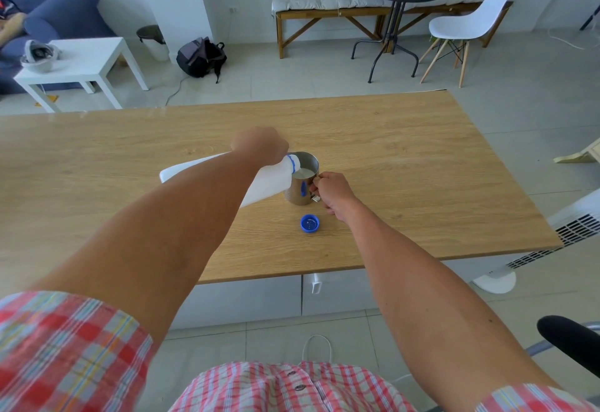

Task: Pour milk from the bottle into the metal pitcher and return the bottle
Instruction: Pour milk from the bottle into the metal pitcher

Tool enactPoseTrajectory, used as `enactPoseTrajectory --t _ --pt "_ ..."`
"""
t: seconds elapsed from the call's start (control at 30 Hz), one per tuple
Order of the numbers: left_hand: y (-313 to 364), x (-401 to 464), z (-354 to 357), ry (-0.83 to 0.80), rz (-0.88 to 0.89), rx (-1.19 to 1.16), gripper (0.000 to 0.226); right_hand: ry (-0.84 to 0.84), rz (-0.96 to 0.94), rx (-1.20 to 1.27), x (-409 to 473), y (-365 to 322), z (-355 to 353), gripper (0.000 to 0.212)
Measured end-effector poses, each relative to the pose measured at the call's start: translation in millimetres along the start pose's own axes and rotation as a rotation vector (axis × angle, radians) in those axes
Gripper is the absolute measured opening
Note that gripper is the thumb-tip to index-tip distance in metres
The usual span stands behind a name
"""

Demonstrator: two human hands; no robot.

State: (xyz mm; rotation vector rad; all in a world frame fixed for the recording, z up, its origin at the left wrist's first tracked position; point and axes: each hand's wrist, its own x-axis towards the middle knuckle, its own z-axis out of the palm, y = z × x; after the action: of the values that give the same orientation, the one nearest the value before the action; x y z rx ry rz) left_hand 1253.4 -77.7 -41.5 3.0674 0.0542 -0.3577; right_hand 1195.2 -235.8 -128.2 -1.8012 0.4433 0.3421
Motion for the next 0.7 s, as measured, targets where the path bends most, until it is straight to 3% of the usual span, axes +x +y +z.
enactPoseTrajectory --t 0.7 --pt "0.3 0.9 0.9 0.001 0.005 0.016 0.026 -0.002 -0.007 0.002 -0.1 0.6 -0.3 0.030"
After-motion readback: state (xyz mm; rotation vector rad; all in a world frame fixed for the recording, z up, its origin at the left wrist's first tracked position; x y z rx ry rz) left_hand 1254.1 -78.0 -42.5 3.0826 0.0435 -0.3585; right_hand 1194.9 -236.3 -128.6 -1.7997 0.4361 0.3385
